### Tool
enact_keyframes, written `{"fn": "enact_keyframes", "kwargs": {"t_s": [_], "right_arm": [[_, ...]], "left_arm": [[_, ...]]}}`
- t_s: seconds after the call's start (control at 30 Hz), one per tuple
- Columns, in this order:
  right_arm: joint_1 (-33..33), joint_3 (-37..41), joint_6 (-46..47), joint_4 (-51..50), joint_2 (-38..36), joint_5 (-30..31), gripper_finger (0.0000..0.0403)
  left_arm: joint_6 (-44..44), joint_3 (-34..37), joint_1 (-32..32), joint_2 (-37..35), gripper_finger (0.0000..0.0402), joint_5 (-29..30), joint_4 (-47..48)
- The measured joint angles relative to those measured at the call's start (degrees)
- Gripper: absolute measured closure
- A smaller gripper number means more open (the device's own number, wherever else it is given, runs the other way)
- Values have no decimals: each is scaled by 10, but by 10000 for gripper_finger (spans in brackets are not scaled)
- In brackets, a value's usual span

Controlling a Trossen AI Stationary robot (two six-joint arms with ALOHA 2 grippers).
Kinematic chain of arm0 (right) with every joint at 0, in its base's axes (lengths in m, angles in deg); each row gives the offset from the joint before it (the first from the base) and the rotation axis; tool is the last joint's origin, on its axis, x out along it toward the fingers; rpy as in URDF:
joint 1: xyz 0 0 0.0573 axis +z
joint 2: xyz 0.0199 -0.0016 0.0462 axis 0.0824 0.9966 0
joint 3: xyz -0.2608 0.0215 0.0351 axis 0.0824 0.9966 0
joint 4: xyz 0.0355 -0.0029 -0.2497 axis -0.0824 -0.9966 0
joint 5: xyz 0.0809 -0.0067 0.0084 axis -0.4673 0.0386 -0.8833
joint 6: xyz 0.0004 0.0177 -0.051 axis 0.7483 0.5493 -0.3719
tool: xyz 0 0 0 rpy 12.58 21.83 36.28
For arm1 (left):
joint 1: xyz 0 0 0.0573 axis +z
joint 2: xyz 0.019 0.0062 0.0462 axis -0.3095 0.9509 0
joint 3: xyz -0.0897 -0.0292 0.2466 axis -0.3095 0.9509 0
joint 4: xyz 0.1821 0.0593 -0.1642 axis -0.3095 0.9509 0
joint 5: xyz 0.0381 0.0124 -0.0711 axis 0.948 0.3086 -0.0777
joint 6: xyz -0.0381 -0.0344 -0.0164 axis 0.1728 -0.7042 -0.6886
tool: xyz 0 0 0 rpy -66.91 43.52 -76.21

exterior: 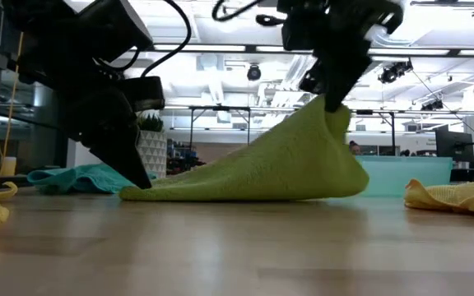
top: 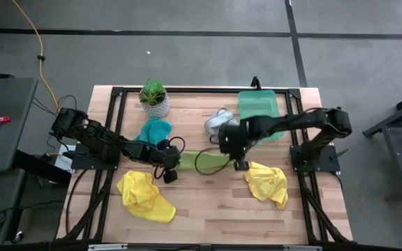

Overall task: Fold microfiber towels
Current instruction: Fold the green microfiber cloth

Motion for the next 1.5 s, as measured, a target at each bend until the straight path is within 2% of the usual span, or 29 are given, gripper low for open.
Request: {"fn": "enact_keyframes", "kwargs": {"t_s": [0.2, 0.3, 0.43, 0.73, 1.07, 1.33, 1.5], "right_arm": [[78, 8, 103, 9, 19, 37, 402], [98, 18, 163, 15, 30, 40, 402], [114, 29, 197, 31, 33, 39, 402], [125, 31, 261, 103, 38, -34, 403], [154, 32, 346, 154, 52, -47, 403], [161, 31, 358, 130, 53, -9, 403], [150, -13, 304, 21, 52, 45, 403]], "left_arm": [[1, 0, 0, 0, 401, -2, 0], [1, 0, 0, 0, 401, -2, -1], [1, 0, 0, 0, 401, -2, -1], [16, 0, 0, 0, 401, -3, 23], [15, 0, 0, 0, 401, -3, 35], [27, 0, 0, 0, 402, -2, 34], [68, 0, 6, -2, 402, 2, 36]]}}
